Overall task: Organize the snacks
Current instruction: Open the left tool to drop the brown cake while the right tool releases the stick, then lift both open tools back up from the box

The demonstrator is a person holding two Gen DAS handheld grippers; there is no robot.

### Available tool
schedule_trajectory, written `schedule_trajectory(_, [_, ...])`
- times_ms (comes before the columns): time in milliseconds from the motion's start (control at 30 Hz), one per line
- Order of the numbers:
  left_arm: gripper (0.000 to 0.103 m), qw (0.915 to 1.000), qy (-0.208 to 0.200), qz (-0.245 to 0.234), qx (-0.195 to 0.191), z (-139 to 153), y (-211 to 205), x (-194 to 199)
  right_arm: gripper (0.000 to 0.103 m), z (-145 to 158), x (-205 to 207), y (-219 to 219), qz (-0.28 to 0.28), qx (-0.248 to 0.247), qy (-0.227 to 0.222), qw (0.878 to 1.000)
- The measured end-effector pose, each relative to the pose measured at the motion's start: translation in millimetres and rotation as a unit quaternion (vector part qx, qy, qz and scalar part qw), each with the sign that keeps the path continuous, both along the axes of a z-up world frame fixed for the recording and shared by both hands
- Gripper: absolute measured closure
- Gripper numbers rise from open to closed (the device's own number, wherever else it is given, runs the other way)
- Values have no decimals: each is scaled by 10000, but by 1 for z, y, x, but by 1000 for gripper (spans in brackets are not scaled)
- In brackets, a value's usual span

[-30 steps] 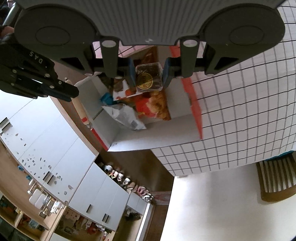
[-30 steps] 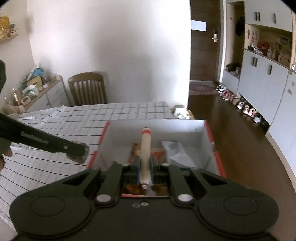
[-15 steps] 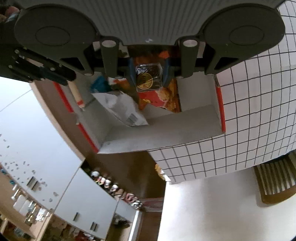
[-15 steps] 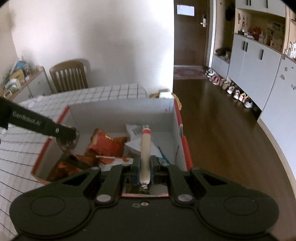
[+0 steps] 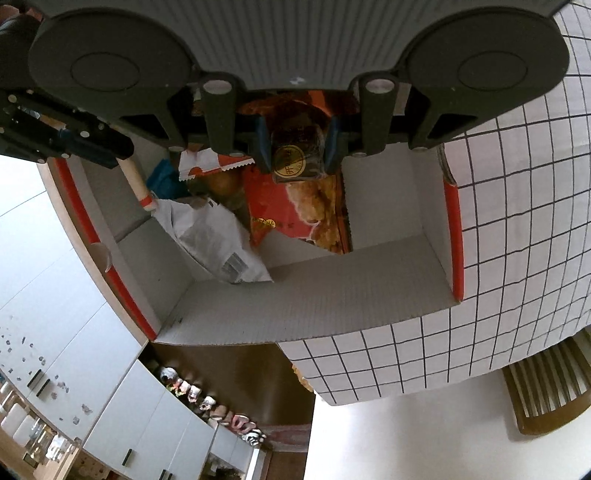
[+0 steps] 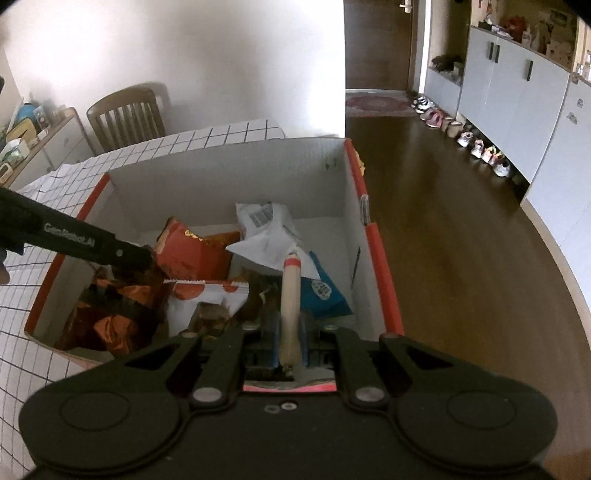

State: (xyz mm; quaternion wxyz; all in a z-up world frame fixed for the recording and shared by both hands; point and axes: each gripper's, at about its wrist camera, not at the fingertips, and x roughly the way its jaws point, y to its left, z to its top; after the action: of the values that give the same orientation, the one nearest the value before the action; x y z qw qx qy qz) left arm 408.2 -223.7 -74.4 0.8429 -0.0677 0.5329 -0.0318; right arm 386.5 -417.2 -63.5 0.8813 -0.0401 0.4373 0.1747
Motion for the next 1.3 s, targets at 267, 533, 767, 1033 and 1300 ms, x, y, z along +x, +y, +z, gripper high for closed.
schedule_trajectory(267, [65, 9999, -89, 68, -55, 3, 6, -11, 92, 3, -1, -6, 42, 148, 65, 9999])
schedule_trajectory(533, [37, 9983, -564, 51, -137, 28, 11, -33, 89, 16, -12, -5, 83, 321, -30, 9994])
schedule_trajectory(767, [37, 9950, -993, -90, -89, 52, 20, -64, 83, 34, -29, 3, 55, 519, -180, 9985])
schedule_trajectory(1033, [33, 9902, -1382, -161, -119, 72, 34, -101, 69, 55, -55, 19, 131, 582, -452, 9972])
schedule_trajectory(1300, [24, 9853, -1679, -233, -224, 87, 51, -131, 37, 75, -84, 31, 162, 690, -787, 9944])
